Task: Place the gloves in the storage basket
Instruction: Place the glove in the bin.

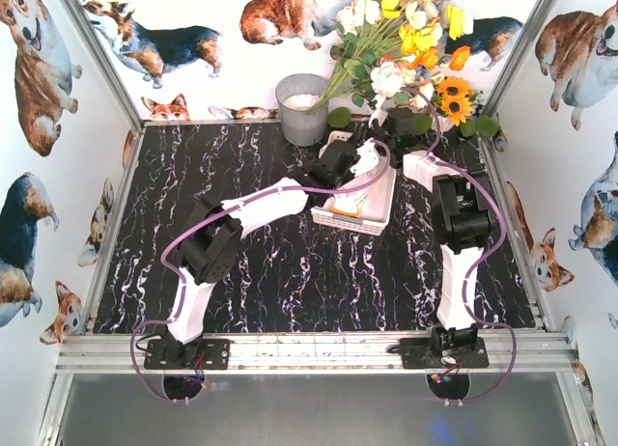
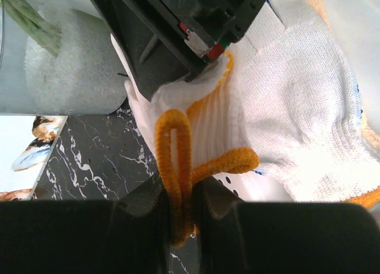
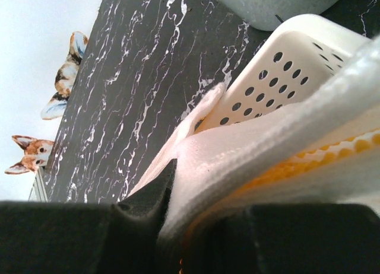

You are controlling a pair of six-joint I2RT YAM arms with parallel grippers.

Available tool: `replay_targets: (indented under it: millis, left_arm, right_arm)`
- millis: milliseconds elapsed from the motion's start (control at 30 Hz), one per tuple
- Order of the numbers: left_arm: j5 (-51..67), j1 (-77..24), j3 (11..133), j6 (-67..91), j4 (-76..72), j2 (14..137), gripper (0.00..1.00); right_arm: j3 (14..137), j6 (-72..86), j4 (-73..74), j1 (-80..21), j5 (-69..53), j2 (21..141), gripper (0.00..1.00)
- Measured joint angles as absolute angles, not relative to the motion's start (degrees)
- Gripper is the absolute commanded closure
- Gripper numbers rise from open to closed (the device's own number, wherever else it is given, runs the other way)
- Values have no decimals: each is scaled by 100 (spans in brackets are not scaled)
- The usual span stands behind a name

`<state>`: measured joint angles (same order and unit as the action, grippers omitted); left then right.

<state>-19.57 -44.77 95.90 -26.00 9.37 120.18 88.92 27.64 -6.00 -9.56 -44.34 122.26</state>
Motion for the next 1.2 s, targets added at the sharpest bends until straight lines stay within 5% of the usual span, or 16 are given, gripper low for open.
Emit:
replay_targets:
  millis: [1200]
  left_arm:
    - [-895,-4512,9623,-2381,1500,12457,98]
  right_arm:
    - [7795,2117,-858,-888,-4150,12175,100]
